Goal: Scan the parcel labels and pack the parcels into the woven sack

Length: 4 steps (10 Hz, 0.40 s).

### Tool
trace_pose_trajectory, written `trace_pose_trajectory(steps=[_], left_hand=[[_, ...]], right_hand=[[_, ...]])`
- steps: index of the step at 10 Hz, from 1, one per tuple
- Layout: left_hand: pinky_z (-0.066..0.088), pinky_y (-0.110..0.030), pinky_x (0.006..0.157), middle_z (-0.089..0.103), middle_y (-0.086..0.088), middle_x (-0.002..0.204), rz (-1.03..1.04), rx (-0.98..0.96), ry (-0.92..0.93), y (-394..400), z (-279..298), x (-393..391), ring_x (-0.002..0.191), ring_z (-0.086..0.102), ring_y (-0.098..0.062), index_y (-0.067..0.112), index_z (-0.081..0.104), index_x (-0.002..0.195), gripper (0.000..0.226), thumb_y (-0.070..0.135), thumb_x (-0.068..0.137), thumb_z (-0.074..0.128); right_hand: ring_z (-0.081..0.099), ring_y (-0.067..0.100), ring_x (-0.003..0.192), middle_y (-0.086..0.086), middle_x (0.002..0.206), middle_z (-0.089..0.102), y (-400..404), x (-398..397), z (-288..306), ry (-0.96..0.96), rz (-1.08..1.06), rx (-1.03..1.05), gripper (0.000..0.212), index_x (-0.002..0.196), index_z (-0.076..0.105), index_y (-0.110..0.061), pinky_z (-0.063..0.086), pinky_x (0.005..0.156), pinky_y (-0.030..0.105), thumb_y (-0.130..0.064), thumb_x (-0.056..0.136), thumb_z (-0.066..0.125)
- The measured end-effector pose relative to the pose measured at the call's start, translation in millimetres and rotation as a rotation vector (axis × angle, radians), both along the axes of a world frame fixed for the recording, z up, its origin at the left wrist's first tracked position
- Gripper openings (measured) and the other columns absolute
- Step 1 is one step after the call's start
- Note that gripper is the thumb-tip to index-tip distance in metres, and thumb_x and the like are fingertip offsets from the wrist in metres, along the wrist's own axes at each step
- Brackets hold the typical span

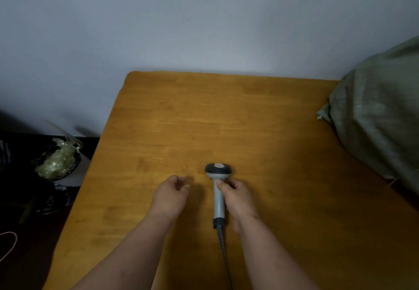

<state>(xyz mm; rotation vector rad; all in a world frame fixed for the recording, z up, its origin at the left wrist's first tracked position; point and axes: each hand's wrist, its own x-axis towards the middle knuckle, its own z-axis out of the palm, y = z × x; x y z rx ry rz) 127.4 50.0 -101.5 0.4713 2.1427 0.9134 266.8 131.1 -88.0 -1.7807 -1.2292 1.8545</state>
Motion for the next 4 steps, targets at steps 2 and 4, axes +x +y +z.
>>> trace_pose_trajectory(steps=[2, 4], left_hand=[[0.042, -0.027, 0.083, 0.061, 0.003, 0.106, 0.016, 0.052, 0.017, -7.1, 13.3, 3.5, 0.100, 0.058, -0.015, 0.016, 0.062, 0.119, 0.022, 0.021, 0.097, 0.061], [0.042, -0.028, 0.083, 0.063, 0.000, 0.109, 0.019, 0.114, 0.027, -14.1, 35.7, 9.1, 0.101, 0.058, -0.017, 0.016, 0.062, 0.113, 0.016, 0.019, 0.097, 0.061]], right_hand=[[0.047, 0.000, 0.078, -0.011, 0.093, 0.052, -4.6, 8.7, 13.1, 0.011, -0.010, -0.002, 0.044, 0.137, 0.051, -0.021, 0.034, 0.057, 0.022, -0.035, 0.097, 0.062], [0.043, 0.000, 0.075, -0.013, 0.089, 0.046, -14.3, 19.9, 47.0, 0.004, 0.014, 0.024, 0.043, 0.138, 0.050, -0.020, 0.035, 0.059, 0.023, -0.036, 0.099, 0.059]])
